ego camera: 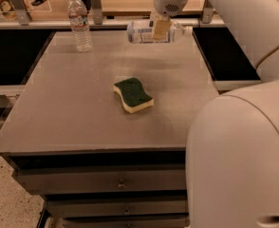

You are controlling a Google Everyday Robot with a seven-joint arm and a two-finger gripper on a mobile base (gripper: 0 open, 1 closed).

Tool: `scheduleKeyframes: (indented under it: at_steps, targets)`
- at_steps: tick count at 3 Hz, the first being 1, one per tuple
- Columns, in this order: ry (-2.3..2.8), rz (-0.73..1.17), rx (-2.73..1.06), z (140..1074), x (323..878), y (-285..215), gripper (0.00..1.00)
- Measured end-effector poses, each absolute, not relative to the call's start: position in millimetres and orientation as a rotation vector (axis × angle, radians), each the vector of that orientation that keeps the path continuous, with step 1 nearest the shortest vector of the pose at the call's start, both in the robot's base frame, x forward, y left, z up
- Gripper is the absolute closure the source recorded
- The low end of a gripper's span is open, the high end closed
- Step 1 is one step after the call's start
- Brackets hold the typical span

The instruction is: Place blue plastic bottle upright

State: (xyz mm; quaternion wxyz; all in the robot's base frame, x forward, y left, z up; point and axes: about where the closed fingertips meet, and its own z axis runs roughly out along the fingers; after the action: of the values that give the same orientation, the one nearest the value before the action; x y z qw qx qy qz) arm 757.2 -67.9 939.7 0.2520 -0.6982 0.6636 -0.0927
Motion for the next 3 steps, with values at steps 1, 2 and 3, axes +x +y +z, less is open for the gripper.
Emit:
scheduleKeyframes:
  at_steps: [1,2,3]
  targets:
    - [1.672,-0.362,-2.028,937.5,752.8,-71.7,1.00]
    - [1.518,-0.479,-2.120,936.0,745.2,-71.2,1.00]
    - [1.365,-0.664,-2.149,949.1,736.8,-64.4,1.00]
